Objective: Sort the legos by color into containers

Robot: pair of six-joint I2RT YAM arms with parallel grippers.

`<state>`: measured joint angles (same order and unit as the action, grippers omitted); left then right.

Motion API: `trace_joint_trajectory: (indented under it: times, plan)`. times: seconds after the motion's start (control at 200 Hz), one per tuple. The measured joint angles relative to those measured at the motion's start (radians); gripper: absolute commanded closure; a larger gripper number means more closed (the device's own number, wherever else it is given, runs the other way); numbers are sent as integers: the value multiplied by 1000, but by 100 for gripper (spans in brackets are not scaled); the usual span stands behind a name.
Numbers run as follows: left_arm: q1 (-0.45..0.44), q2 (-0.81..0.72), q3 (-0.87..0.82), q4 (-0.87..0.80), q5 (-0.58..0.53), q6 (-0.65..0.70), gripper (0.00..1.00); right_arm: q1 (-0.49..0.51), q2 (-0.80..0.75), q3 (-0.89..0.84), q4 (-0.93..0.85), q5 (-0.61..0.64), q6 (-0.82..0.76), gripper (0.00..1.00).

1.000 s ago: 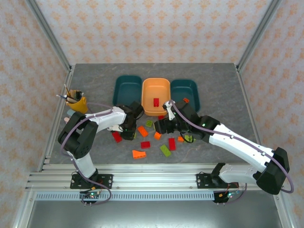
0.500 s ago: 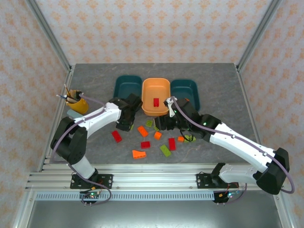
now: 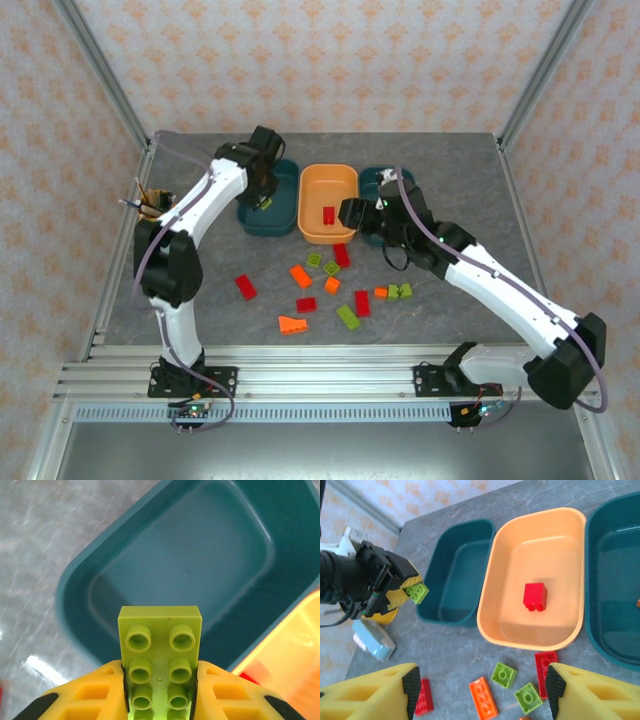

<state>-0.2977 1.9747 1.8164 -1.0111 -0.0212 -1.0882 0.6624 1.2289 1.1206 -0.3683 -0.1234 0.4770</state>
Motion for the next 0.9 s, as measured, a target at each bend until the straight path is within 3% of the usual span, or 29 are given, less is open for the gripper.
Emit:
trace_joint_trajectory:
  times: [0.23, 0.405, 0.661, 0.901]
  plan:
    - [45, 315, 271, -34, 19, 206, 63, -100, 86, 7, 16, -11, 145, 31]
    - [44, 432, 372, -44, 44, 287, 54, -110, 102, 27, -6, -15, 178, 31]
    - [44, 455, 397, -55, 66, 338, 37, -110, 109, 40, -105, 9, 186, 32]
    - [40, 371, 386, -55, 69, 368, 29, -114, 63, 35, -238, 76, 230, 32]
